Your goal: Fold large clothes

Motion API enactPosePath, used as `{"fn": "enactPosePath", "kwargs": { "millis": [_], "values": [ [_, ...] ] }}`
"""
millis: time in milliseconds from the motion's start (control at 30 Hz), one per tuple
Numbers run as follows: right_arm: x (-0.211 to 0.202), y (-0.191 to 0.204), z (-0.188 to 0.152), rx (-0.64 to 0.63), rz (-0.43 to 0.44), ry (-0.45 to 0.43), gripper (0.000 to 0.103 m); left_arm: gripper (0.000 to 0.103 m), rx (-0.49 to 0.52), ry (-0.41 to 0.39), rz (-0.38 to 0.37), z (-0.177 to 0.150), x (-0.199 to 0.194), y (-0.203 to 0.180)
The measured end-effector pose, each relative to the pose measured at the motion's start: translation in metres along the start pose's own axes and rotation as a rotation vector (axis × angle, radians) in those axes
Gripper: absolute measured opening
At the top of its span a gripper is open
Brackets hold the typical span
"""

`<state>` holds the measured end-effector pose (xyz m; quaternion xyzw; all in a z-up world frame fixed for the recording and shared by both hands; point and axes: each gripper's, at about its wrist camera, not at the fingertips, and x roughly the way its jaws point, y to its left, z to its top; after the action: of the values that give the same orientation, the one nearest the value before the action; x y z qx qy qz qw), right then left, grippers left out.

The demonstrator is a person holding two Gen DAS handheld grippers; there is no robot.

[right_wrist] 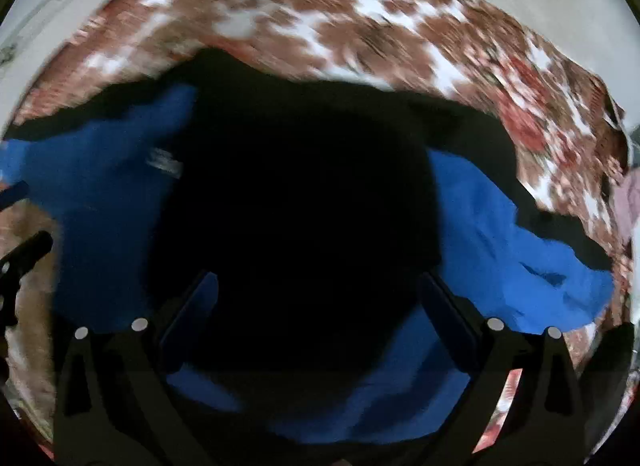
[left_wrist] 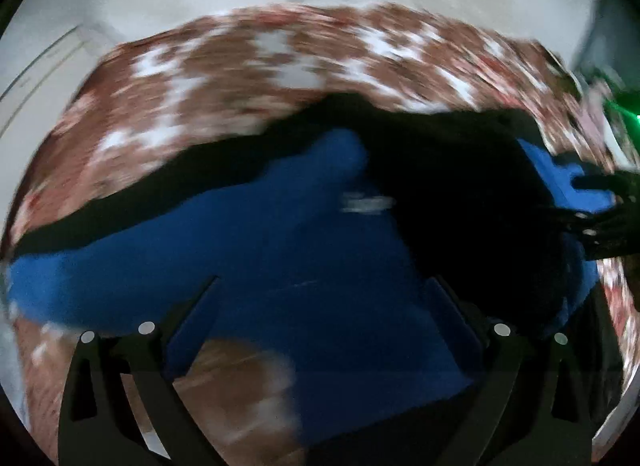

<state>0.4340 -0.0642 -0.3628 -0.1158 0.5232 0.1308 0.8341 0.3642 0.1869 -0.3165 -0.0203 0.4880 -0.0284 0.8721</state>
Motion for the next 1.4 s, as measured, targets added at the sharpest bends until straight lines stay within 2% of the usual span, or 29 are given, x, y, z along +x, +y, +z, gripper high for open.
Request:
{"fn": "enactPosePath", "kwargs": {
  "millis": [133,233,433,567,667,833,933,1067,1233,1300,1333,1367,1400],
  "values": [
    [-0.029,0.053,0.013,-0.019,0.080,-0.037,0.098,0.098,-0.216,-0.044,0.054,-0.020,-0.050,0.091],
    [-0.037,0.100,0.017,-0.043,0.117,-0.035,0.098,0.098,-0.382,-0.089,0.100,-0.051,-0.084,0.163],
    [-0.023,0.182,0.028,-0.100,0.134,-0.012,0.098,0.097,-0.637,-0.147,0.158,-0.092,-0.093,0.288],
    [-0.005,0.223,0.036,-0.124,0.146,0.011,0.098,0.097,-0.725,-0.180,0.163,-0.101,-0.072,0.361],
    [0.007,0.246,0.035,-0.136,0.138,0.024,0.098,0.097,-0.765,-0.182,0.131,-0.101,-0.051,0.394],
    [0.035,0.270,0.024,-0.132,0.093,0.077,0.098,0.097,-0.838,-0.198,-0.010,-0.103,-0.015,0.437],
    [0.047,0.273,0.013,-0.125,0.073,0.108,0.098,0.097,-0.860,-0.196,-0.076,-0.102,0.003,0.449],
    [0.059,0.278,0.004,-0.131,0.061,0.135,0.098,0.097,-0.851,-0.194,-0.074,-0.094,0.021,0.461],
    [0.068,0.286,0.000,-0.137,0.058,0.141,0.098,0.094,-0.879,-0.204,-0.118,-0.082,0.040,0.482],
    [0.069,0.287,0.000,-0.140,0.059,0.140,0.098,0.075,-0.926,-0.212,-0.150,-0.081,0.039,0.489],
    [0.070,0.289,0.000,-0.144,0.060,0.138,0.098,0.045,-0.938,-0.211,-0.159,-0.079,0.037,0.490],
    [0.071,0.291,0.000,-0.148,0.061,0.139,0.098,0.023,-0.942,-0.209,-0.159,-0.076,0.034,0.491],
    [0.072,0.292,0.000,-0.149,0.063,0.141,0.098,0.023,-0.934,-0.211,-0.151,-0.072,0.030,0.489]
  ]
}}
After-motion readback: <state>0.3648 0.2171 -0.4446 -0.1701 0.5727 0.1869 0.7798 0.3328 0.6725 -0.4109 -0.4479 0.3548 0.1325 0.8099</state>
